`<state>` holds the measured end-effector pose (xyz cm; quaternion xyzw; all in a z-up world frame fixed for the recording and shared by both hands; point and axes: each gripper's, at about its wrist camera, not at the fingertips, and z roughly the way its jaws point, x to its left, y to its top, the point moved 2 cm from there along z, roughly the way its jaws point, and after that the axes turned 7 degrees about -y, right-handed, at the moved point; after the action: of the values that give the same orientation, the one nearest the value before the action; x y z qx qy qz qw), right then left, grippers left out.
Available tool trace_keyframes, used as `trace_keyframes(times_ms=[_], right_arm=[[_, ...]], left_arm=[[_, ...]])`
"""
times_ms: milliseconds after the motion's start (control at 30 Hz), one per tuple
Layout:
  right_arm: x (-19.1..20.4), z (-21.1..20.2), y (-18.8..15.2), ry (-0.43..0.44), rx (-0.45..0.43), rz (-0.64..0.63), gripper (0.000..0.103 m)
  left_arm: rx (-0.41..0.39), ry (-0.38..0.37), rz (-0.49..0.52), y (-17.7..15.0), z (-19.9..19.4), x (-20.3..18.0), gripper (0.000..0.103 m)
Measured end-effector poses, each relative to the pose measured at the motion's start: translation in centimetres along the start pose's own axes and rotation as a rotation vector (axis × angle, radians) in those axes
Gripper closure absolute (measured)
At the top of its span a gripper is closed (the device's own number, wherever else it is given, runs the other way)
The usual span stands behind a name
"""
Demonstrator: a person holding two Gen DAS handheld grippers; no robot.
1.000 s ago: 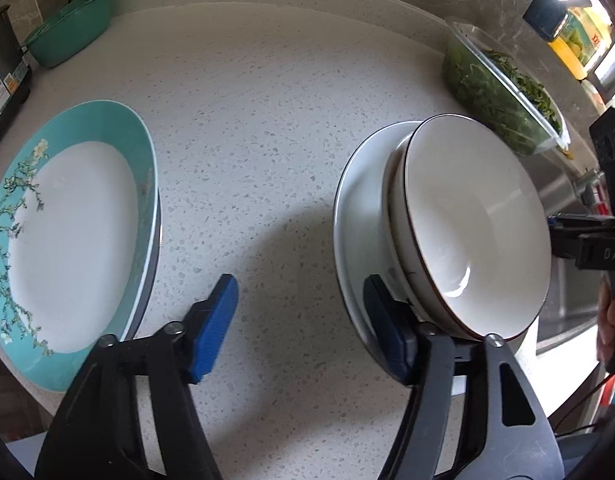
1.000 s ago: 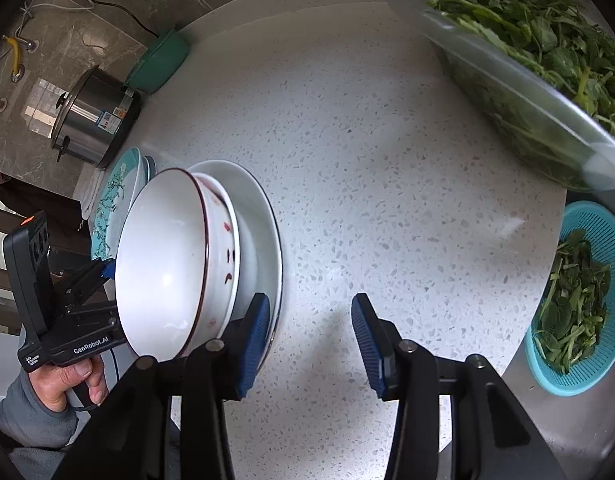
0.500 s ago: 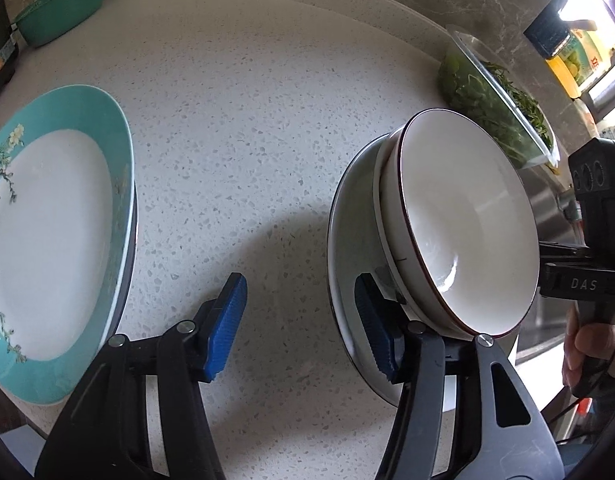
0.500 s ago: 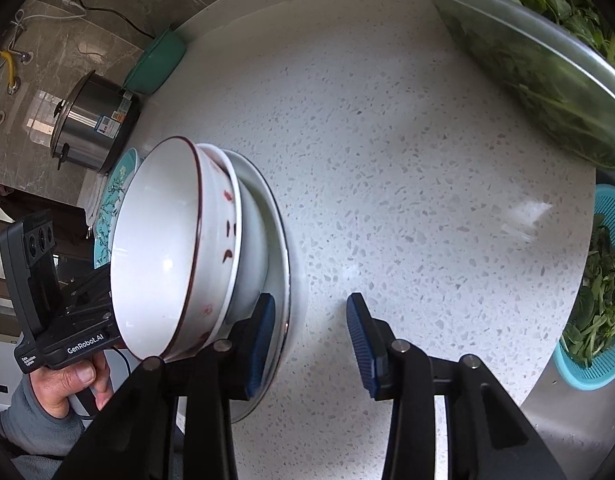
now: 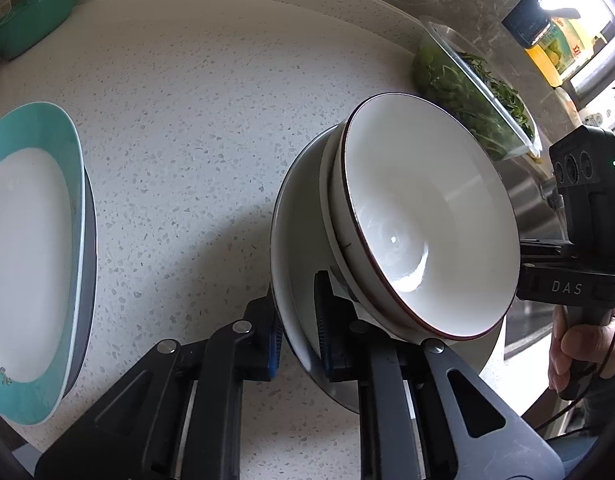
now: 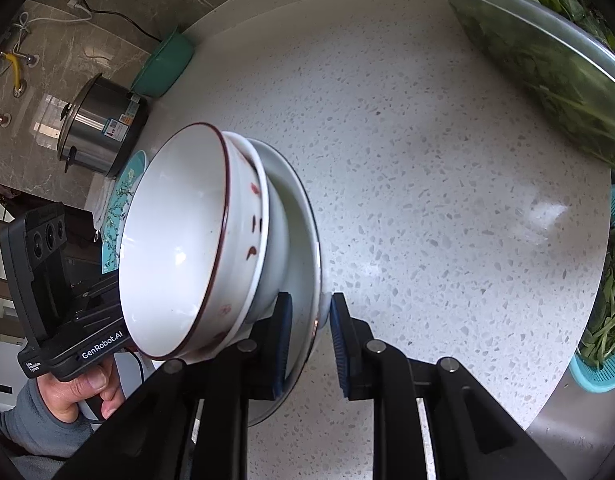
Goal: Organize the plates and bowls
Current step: 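Close both grippers on the white plate's rim, then lift the white plate with bowls and carry it over the teal plates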
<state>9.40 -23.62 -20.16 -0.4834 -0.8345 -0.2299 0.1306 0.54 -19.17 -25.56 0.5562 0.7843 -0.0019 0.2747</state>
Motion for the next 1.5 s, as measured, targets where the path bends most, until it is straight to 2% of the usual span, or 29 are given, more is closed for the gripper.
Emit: trace_keyframes(times_ms=[533, 867, 1200, 1500], right_arm=[[0.3, -0.7, -0.9, -0.017, -0.049, 0.005, 0.08], [1.5, -2.6, -0.7, -0.037, -0.076, -0.026, 0.08], [6.3, -5.3, 0.5, -0.031, -0.108, -0.078, 0.08], [14.3, -4.9, 2.2, 0.006, -0.102, -0.169, 0.08]], left_arm=[[-0.026, 0.019, 0.026, 0.2, -0.3, -0.6, 0.091], [-0.049, 0.021, 0.032, 0.4, -2.6, -1.2, 0.092], [-0.087, 0.031, 0.006, 0.5, -8.2, -0.3, 0.092], [-0.117, 0.069, -0.043, -0.5, -15.2, 4.6, 0.092]])
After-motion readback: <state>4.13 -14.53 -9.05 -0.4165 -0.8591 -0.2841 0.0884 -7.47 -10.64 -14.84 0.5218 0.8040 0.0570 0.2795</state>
